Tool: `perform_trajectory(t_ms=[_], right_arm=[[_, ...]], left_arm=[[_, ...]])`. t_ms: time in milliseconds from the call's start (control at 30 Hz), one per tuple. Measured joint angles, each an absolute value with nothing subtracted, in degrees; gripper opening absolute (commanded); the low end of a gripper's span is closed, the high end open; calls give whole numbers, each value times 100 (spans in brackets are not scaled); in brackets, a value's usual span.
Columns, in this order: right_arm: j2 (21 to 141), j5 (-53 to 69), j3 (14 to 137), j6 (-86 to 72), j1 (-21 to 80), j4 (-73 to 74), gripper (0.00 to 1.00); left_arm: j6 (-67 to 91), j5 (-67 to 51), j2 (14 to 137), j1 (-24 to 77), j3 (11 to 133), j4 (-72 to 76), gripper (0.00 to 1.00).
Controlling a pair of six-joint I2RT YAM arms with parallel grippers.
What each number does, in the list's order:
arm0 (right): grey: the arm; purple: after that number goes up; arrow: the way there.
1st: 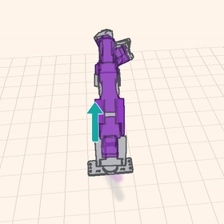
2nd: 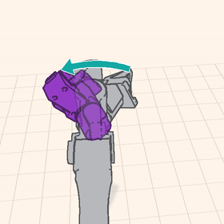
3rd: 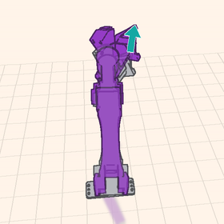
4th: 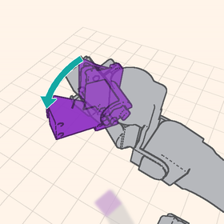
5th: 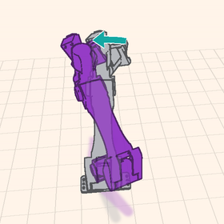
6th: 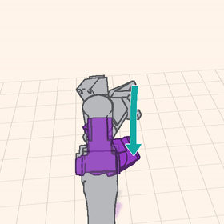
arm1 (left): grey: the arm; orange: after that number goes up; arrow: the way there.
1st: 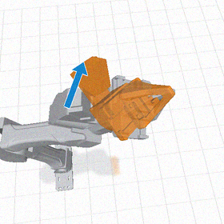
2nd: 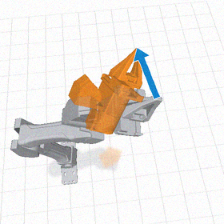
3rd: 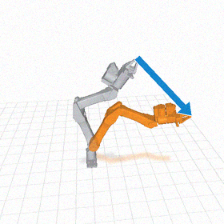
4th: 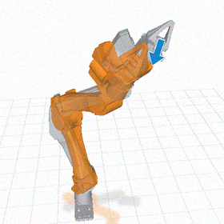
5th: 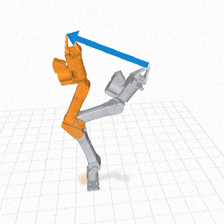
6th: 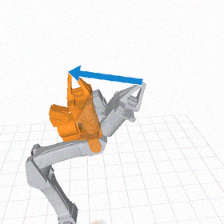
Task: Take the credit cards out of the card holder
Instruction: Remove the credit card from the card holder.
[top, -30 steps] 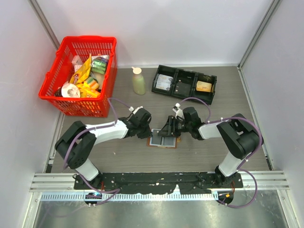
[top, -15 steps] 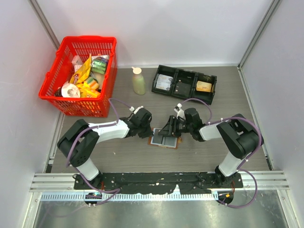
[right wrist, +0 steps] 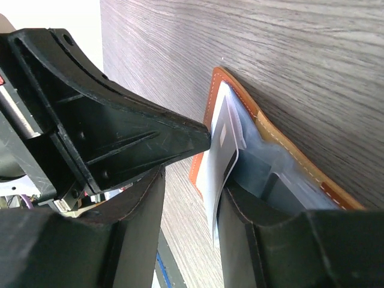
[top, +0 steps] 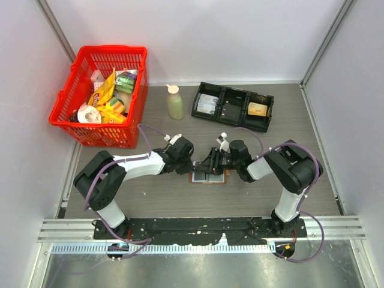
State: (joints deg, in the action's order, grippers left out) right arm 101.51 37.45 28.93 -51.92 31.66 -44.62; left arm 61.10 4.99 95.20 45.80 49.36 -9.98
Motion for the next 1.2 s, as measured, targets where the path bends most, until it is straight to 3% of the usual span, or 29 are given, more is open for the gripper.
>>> perform_trajectory(t_ms=[267, 567, 833, 1067, 1200], right_arm=[[10239, 3813, 2888, -5271, 3135, -4580, 40], [10116, 4117, 2700, -5186, 2797, -4458, 25], [9963, 4324, 2530, -5105, 2565, -4493, 17], [9791, 4486, 2453, -4939, 2335, -4340, 2], [9605, 4521, 2436, -4742, 2182, -3962, 1]], left_arm=[[6154, 659, 9548, 4635, 5011, -1135, 0], [6254, 718, 9640, 4698, 5105, -1140, 0], [6281, 729, 9642, 4700, 5105, -1138, 0], [6285, 731, 9642, 4700, 5105, -1140, 0], [6285, 731, 9644, 4700, 5105, -1138, 0]])
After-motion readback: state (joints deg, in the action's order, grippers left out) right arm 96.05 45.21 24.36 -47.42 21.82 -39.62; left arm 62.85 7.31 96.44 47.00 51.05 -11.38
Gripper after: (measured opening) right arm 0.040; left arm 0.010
